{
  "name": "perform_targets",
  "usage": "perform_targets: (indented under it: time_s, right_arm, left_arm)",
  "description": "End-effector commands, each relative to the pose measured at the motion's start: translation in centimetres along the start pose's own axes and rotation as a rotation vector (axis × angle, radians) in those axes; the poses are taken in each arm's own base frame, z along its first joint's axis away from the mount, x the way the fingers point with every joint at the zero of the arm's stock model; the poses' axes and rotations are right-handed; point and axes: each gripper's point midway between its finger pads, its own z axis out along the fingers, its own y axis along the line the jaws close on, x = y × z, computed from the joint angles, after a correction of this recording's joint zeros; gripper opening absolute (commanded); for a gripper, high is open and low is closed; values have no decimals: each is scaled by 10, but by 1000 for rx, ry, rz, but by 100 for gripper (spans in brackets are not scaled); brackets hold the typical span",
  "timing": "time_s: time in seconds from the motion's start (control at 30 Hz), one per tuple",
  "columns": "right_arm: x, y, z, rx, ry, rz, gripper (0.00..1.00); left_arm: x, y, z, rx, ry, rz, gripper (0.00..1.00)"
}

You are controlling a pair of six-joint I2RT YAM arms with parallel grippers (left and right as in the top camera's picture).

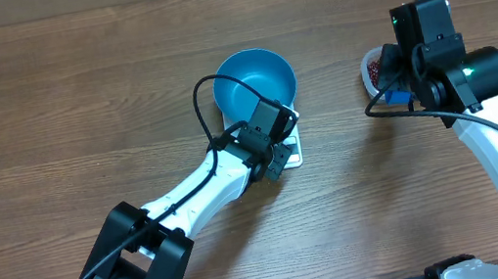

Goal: Scoop item into bowl and weigh 150g on scale

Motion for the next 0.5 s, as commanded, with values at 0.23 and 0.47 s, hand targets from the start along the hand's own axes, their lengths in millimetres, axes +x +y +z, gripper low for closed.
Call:
perform_targets:
  time_s: [0.23, 0.47]
  right_arm:
    - [-13, 3, -11, -20, -46, 28, 4]
    - [-13, 3, -11, -20, -46, 28, 4]
  left_arm:
    - [10, -7, 5, 40, 32, 49, 4]
    - [9, -6, 6, 38, 29, 38, 4]
